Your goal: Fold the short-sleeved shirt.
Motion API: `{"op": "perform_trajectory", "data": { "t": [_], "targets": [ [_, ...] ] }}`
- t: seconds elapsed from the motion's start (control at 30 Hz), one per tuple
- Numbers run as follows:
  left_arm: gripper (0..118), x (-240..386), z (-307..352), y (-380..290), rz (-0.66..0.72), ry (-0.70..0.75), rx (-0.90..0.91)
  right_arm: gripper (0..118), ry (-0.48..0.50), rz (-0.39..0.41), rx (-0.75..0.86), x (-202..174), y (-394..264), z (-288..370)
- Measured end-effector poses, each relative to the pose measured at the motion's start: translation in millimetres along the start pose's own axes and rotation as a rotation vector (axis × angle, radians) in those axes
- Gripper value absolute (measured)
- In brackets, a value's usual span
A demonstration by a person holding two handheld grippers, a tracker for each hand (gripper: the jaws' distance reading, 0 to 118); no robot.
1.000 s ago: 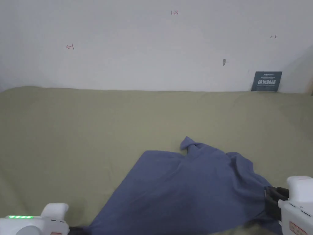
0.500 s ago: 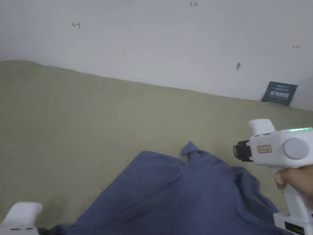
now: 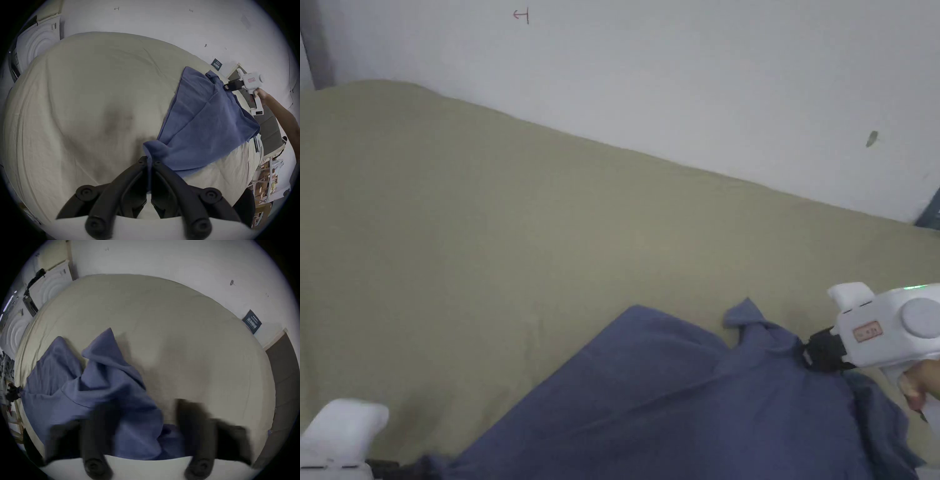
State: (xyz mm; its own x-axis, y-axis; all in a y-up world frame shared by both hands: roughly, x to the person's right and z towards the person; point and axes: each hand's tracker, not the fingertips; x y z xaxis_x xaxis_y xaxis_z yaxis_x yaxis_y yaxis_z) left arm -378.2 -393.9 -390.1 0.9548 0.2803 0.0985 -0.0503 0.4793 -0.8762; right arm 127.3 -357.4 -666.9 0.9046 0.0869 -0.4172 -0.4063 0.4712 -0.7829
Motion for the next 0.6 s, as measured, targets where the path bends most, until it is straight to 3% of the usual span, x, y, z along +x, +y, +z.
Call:
{"op": "perform_trajectory", "data": {
  "t": [0.2, 0.33, 0.5, 0.6],
  "targets": [
    [3, 0, 2, -2, 0.011, 0.008, 0.019, 12, -0.038, -0.007, 0.121, -14, -10, 38],
    [3, 2, 13, 2, 0.018, 0.009, 0.050, 10, 0.023, -0.090, 0.202, -11, -10, 77],
    [3, 3, 41, 22, 0.051, -0.016, 0.162, 9, -0.059, -0.117, 0.323, -12, -2, 126],
    [3, 4, 60, 44, 0.055, -0.048, 0.234, 9, -0.043, -0.168, 0.404, -2, 7, 157]
  ]
}}
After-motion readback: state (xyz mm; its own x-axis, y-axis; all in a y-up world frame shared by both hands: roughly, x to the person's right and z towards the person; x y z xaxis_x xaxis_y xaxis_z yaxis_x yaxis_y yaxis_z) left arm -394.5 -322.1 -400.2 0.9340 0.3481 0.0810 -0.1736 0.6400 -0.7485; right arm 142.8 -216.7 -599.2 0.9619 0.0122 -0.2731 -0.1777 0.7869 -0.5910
